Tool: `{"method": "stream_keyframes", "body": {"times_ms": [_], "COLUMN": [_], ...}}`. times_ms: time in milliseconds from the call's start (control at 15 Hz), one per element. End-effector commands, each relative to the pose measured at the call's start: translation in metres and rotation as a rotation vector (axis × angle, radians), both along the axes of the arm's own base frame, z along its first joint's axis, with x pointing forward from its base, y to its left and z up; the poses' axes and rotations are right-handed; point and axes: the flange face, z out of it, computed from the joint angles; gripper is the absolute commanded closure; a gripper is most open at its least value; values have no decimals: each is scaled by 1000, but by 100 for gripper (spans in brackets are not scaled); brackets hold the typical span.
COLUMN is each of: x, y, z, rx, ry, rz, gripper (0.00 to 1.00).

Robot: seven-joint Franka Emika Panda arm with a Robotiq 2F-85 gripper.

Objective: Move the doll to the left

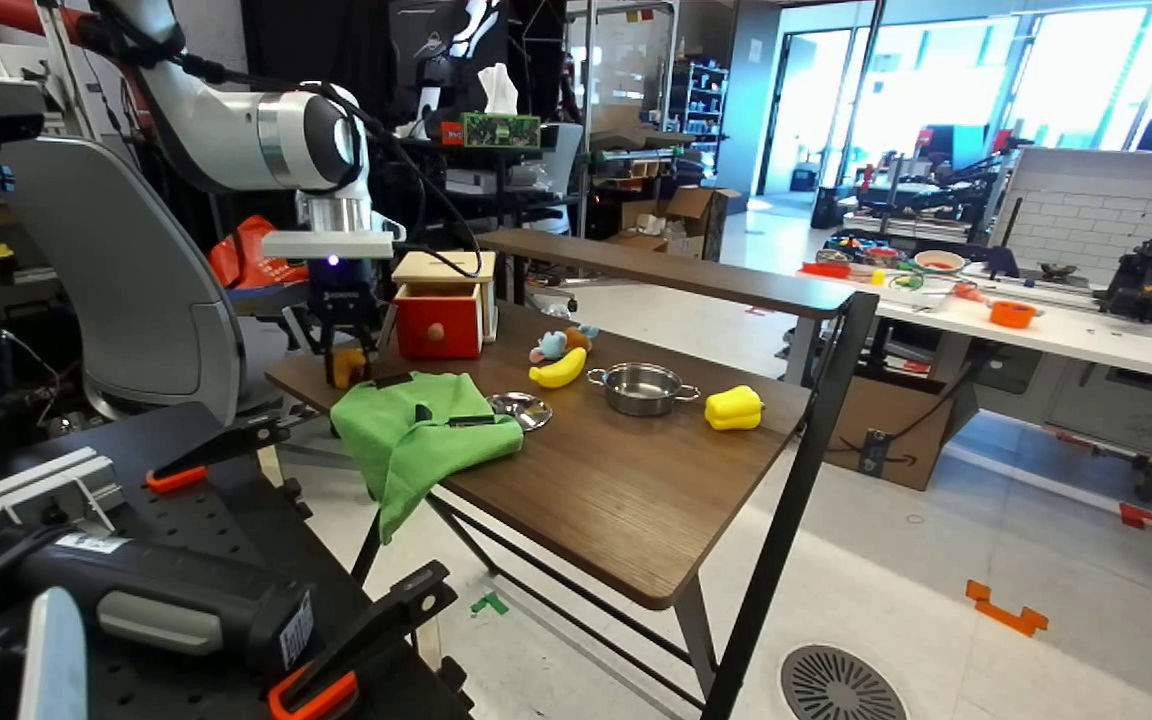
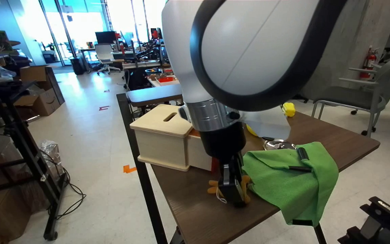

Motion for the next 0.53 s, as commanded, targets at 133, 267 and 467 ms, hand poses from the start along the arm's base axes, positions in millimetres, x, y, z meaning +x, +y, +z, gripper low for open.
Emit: {"method": "stream_keyframes", "body": {"times_ms": [133,267,467], "x": [-13,-17,-30], "y": [12,17,16], "z": [29,55,106], "rx": [-28,-15,-11], "ry": [-77,-119,-193], "rz": [-11,-28,-67], "gripper": [8,0,0]}}
